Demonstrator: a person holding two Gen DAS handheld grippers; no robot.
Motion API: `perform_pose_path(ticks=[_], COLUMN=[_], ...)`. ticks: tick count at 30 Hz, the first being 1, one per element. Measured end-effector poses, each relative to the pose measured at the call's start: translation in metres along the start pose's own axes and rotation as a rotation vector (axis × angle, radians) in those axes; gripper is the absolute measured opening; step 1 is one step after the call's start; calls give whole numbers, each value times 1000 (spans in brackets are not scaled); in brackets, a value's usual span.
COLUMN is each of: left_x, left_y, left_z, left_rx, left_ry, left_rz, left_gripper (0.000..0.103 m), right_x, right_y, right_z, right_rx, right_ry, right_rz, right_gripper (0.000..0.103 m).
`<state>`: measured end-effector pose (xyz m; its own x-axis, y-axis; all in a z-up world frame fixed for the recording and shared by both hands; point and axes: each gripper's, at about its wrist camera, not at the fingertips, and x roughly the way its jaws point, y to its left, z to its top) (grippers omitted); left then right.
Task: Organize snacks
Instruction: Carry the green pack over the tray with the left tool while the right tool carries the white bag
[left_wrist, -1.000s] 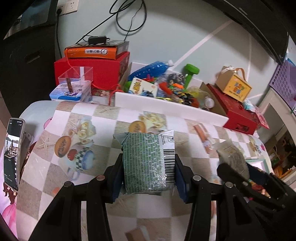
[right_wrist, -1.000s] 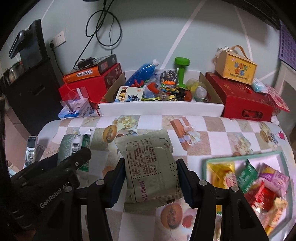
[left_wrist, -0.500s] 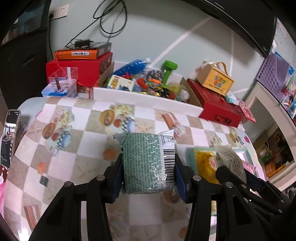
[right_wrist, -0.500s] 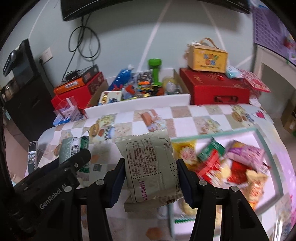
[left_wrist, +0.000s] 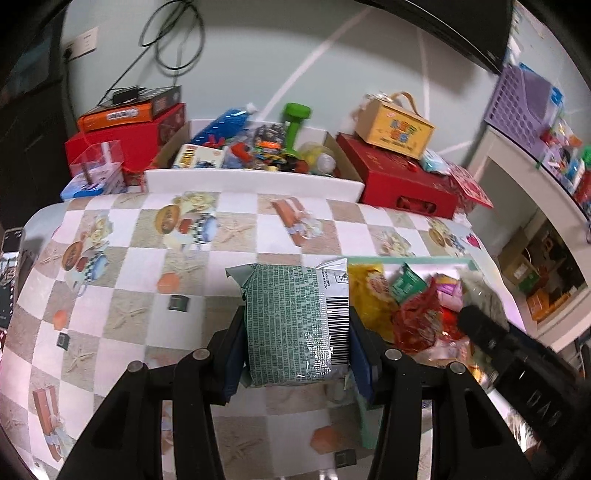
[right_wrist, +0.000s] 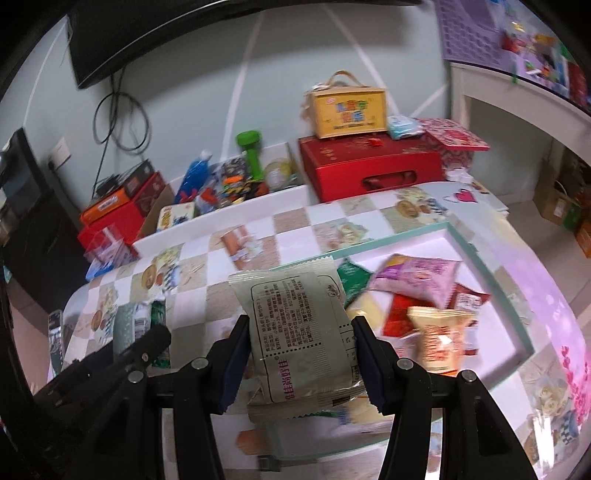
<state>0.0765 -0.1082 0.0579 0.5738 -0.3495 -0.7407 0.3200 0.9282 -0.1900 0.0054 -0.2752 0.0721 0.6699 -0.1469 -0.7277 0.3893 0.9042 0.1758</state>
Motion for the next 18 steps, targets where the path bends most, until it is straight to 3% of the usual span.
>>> perform_pose_path(ticks=[9,18], left_x=[24,40], left_y=[-56,-74], left_z=[-17,-31], left_rx=[115,142], left_ry=[66,114], left_rz=[-73,-92], left_gripper=[51,51], right_x=[-6,-1], right_y=[-85,-122], right_z=[2,-4], right_rx=[170,235], right_ry=[-21,0], right_rz=[-114,-147], right_gripper=[57,57])
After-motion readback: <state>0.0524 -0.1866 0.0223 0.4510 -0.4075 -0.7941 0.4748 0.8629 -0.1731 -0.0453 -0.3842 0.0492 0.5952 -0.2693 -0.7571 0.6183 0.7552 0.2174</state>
